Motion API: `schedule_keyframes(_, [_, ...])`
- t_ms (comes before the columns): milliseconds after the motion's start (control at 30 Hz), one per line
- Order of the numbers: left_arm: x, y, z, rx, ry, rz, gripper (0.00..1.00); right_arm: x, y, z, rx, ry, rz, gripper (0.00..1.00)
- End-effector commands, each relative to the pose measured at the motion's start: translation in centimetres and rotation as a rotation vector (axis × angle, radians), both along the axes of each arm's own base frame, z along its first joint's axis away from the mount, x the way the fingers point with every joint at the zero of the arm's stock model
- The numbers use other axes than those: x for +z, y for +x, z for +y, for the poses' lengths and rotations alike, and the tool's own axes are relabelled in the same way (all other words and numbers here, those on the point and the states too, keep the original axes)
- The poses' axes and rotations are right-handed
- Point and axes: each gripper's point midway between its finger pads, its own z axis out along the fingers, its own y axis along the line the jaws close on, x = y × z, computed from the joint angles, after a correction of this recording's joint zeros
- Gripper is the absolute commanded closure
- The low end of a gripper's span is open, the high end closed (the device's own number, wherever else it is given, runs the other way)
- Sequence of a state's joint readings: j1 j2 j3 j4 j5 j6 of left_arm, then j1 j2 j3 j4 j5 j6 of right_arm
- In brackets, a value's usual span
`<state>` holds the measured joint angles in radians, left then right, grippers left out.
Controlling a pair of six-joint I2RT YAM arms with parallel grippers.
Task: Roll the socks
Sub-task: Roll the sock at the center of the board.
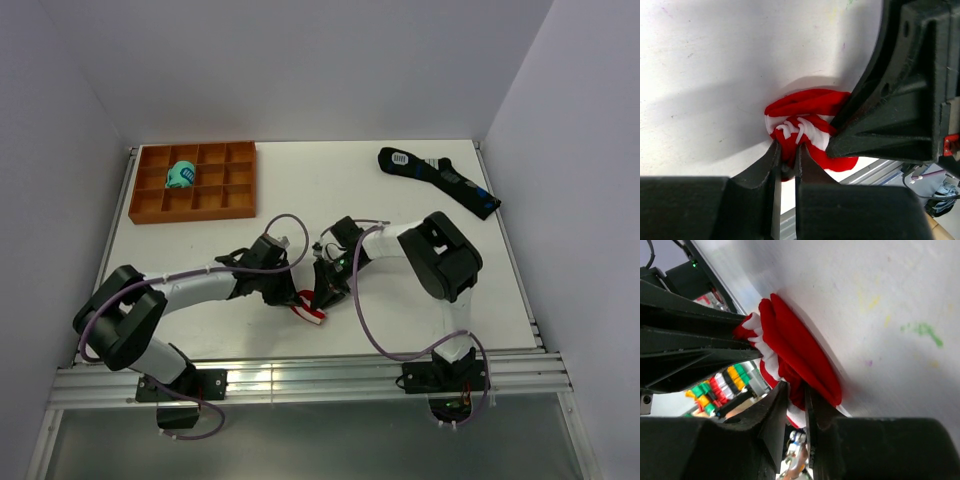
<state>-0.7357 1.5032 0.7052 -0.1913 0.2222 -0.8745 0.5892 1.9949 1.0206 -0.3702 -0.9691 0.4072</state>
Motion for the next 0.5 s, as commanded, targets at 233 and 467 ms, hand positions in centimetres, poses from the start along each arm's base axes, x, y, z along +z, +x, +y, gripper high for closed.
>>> schedule_keyframes(233, [-1.7,-0.7,1.8,0.008,0.213,0.148,1.0,-2.2,4.2,-2.2,-0.09,-0.191,-0.366,0.66])
schedule_keyframes(467, [-2.3,-1.6,1.9,-0.02,0.235,0.213,1.0,0.6,6.6,-2.4,-0.193,-0.168,-0.549,0.64])
